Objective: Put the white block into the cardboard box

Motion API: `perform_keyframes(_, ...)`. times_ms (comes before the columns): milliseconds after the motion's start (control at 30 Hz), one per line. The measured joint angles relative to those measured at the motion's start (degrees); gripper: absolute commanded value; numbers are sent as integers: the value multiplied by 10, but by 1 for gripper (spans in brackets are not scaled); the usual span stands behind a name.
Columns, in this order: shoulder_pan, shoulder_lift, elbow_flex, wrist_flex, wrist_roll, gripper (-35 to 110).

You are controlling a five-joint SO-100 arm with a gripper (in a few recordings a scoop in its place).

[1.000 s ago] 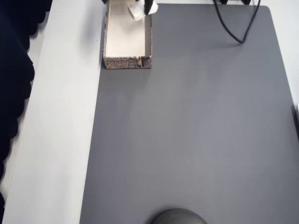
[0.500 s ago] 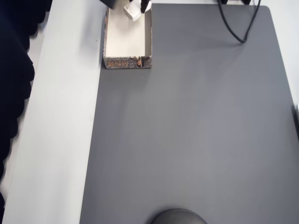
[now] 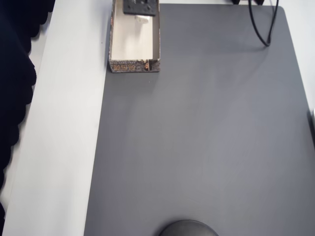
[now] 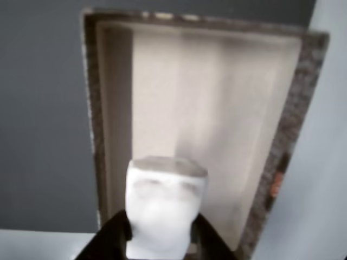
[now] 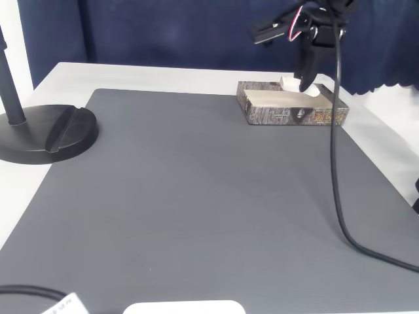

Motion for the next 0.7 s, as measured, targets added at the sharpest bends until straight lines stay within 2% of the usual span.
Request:
perform_keyframes(267, 0, -39, -47, 0, 59, -1)
perform_keyframes(700, 4, -143, -142, -4, 65, 4)
